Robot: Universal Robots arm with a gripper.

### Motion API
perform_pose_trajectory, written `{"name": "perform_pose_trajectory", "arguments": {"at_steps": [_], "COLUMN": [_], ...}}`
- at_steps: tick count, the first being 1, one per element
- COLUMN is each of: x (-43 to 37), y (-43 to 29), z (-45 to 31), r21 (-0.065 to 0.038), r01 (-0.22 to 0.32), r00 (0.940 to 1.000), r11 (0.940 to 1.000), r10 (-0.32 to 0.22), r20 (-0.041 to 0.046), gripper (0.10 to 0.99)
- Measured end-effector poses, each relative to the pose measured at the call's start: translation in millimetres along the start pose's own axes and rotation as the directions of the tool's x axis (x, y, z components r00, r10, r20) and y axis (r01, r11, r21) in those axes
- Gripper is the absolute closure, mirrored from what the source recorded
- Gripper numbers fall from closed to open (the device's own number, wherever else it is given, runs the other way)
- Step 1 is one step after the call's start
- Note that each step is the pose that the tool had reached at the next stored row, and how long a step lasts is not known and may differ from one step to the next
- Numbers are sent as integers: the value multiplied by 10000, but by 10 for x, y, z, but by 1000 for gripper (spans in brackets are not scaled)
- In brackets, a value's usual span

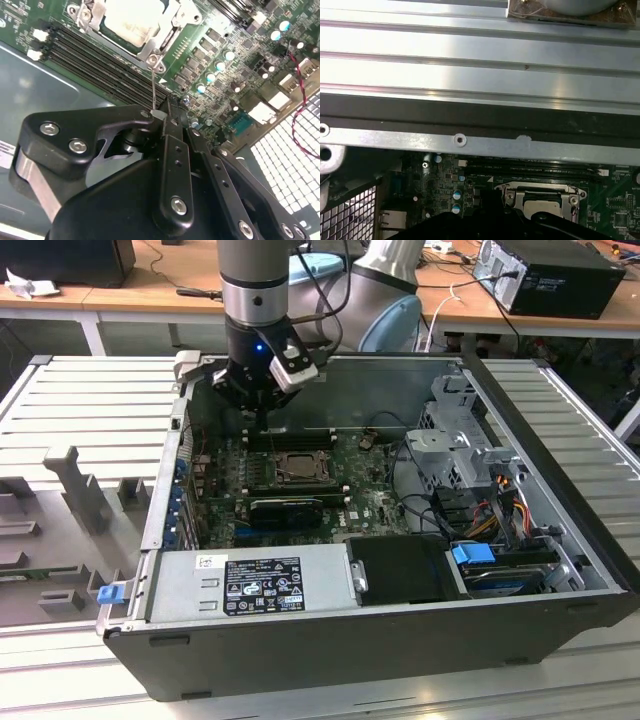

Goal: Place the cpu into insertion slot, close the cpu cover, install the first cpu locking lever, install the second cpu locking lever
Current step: 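Install the first cpu locking lever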

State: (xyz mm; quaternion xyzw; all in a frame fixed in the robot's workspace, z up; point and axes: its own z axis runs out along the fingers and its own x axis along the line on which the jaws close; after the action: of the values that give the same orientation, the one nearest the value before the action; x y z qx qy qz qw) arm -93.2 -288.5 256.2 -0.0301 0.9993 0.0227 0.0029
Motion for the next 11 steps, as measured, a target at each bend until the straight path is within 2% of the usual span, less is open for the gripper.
{"name": "perform_pose_trajectory", "arguments": {"at_steps": [11], "x": [-222], "y": [-14], "z": [14], "r21": [0], "r01": [-1], "r00": [10000], "r11": [10000], "r10": [1], "r20": [0], "gripper": [980]}}
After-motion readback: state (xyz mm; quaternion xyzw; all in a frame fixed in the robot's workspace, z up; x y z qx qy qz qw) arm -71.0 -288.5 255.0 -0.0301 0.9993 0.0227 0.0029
